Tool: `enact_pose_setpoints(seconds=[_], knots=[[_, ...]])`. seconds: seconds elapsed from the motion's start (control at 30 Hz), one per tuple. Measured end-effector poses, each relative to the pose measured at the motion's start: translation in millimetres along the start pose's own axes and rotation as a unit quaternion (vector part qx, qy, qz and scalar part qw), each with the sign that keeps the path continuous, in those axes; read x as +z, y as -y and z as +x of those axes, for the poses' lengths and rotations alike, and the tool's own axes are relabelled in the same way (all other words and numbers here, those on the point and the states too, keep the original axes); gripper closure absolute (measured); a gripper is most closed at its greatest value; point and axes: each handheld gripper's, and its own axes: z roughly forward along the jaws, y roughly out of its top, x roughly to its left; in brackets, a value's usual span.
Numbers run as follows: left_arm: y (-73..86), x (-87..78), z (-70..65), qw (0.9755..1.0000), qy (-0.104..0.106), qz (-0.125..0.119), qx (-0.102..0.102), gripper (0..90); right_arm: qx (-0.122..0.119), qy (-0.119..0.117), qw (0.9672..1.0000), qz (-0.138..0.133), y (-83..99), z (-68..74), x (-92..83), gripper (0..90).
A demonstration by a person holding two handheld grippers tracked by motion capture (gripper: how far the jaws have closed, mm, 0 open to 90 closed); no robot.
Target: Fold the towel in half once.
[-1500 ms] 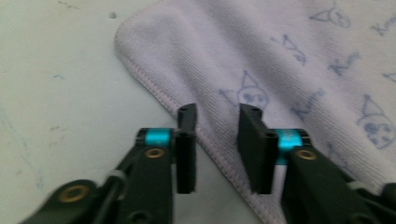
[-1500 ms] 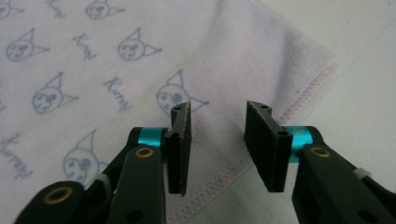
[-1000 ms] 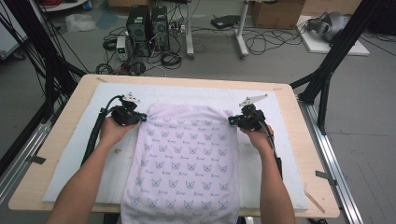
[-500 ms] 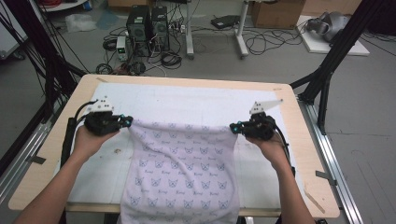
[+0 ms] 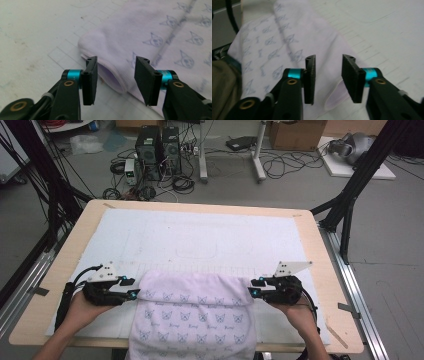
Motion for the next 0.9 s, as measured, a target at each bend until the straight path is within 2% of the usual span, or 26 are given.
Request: enact_pose_setpoints(seconds=[0.07,0.13,0.23,0.3,0.4,0.47,0.57,0.6,0.7,0.77,0.9], knots=[[-6.4,7.9,4.5,1.0,0.001,-0.004,-0.004,51.9,-0.001,0.012,0.9999,0.0,-6.8,-4.2,3.4,58.1],[-11.9,18.3,9.9,0.9999,0.004,-0.004,-0.011,50.9,-0.005,0.027,0.9995,0.013,-11.8,-10.2,13.0,52.9],[-18.3,35.6,20.2,0.9996,0.015,0.01,-0.024,51.2,0.004,0.031,0.999,0.032,-14.0,-21.7,27.6,49.7],[-19.3,45.7,27.0,0.9989,0.022,0.016,-0.039,53.6,0.016,0.03,0.9985,0.044,-13.0,-30.0,37.6,49.5],[-18.9,53.6,31.0,0.9982,0.029,0.03,-0.042,55.8,0.043,0.022,0.9971,0.059,-8.9,-41.0,48.8,49.5],[-18.4,54.4,31.1,0.9983,0.032,0.033,-0.036,67.8,0.052,0.008,0.996,0.072,-6.8,-44.7,54.0,55.4],[-19.6,49.9,28.4,0.9989,0.031,0.024,-0.025,84.8,0.038,-0.016,0.996,0.079,-6.8,-42.9,57.5,73.0],[-20.4,47.9,27.5,0.9992,0.027,0.021,-0.022,86.5,0.028,-0.014,0.9963,0.079,-8.2,-41.0,57.1,78.7],[-22.6,40.1,26.8,0.9995,0.022,0.006,-0.02,87.1,0.009,0.0,0.9975,0.071,-12.8,-35.8,53.2,83.4],[-24.1,35.2,26.9,0.9995,0.022,-0.006,-0.024,87.4,0.01,0.003,0.9981,0.061,-15.7,-34.6,49.5,83.7],[-27.8,25.8,26.0,0.9995,0.015,-0.022,-0.02,87.3,-0.005,0.015,0.9992,0.037,-22.4,-28.5,38.0,83.7]])
